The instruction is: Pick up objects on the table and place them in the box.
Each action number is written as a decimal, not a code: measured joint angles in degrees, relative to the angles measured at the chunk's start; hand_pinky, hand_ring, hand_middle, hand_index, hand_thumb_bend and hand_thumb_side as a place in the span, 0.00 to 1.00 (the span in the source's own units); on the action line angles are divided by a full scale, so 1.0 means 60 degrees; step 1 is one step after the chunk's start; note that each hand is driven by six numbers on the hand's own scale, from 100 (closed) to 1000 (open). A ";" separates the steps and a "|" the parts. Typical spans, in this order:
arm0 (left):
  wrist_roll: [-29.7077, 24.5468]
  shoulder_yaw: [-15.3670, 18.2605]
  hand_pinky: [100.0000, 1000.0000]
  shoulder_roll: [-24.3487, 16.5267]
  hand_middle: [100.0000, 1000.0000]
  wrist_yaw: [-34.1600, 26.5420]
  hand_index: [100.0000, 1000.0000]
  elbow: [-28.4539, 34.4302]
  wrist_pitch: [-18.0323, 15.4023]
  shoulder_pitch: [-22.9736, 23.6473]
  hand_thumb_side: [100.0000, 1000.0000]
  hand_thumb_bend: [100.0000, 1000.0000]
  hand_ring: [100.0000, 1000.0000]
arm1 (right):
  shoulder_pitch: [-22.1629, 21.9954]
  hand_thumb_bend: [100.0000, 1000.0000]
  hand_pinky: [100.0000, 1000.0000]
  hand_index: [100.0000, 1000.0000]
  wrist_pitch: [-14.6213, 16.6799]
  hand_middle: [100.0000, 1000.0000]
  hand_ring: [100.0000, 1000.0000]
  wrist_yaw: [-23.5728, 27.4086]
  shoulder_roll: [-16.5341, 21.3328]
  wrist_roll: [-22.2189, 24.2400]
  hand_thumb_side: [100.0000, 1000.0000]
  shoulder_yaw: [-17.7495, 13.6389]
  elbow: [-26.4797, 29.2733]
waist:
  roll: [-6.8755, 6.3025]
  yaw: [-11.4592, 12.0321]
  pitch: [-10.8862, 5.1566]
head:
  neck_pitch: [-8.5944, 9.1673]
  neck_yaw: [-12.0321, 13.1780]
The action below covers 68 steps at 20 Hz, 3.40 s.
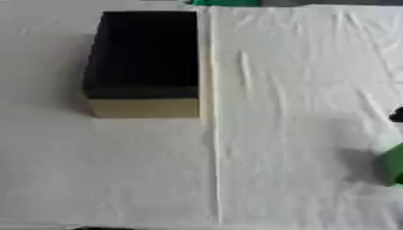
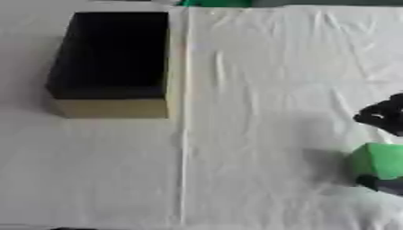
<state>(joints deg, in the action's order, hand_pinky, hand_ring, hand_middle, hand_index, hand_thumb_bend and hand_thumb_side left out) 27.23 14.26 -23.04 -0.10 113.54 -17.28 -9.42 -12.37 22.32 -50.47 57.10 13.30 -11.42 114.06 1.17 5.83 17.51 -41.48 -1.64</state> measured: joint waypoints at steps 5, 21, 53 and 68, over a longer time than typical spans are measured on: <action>0.0030 0.0002 0.62 0.0000 0.71 -0.0013 0.79 0.0000 0.0123 0.0027 0.94 0.38 0.65 | 0.0089 0.60 0.92 1.00 0.0250 0.86 0.88 0.1327 -0.0053 0.0262 1.00 -0.0075 0.0000 | -0.0001 -0.0100 -0.0037 | -0.0049 0.0096; 0.0014 0.0002 0.62 0.0056 0.70 -0.0047 0.78 0.0000 0.0200 0.0059 0.95 0.38 0.64 | -0.0018 0.51 0.93 1.00 -0.0070 0.86 0.88 0.2200 -0.0046 0.1618 1.00 -0.0011 0.0000 | -0.0243 -0.0254 -0.0142 | -0.0104 -0.0176; -0.0046 0.0007 0.60 0.0333 0.67 -0.0229 0.77 0.0000 0.0261 0.0242 0.99 0.31 0.62 | 0.0535 0.54 0.93 1.00 -0.0707 0.84 0.87 0.1745 0.0678 0.2503 1.00 0.0499 0.0000 | -0.0646 -0.0167 -0.0118 | 0.0047 -0.0557; -0.0035 0.0020 0.59 0.0415 0.65 -0.0388 0.76 0.0000 0.0331 0.0254 1.00 0.28 0.60 | 0.0366 0.58 0.93 1.00 -0.1448 0.86 0.88 0.0934 0.0701 0.2747 0.98 0.0428 0.0000 | -0.0598 -0.0206 -0.0101 | 0.0047 -0.0320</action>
<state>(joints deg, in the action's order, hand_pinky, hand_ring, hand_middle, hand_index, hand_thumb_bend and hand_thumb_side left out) 27.03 14.38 -20.55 -2.43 113.54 -15.29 -7.89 -10.18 13.63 -44.86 61.31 29.78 -8.85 114.06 -2.42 4.60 16.90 -41.20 -3.56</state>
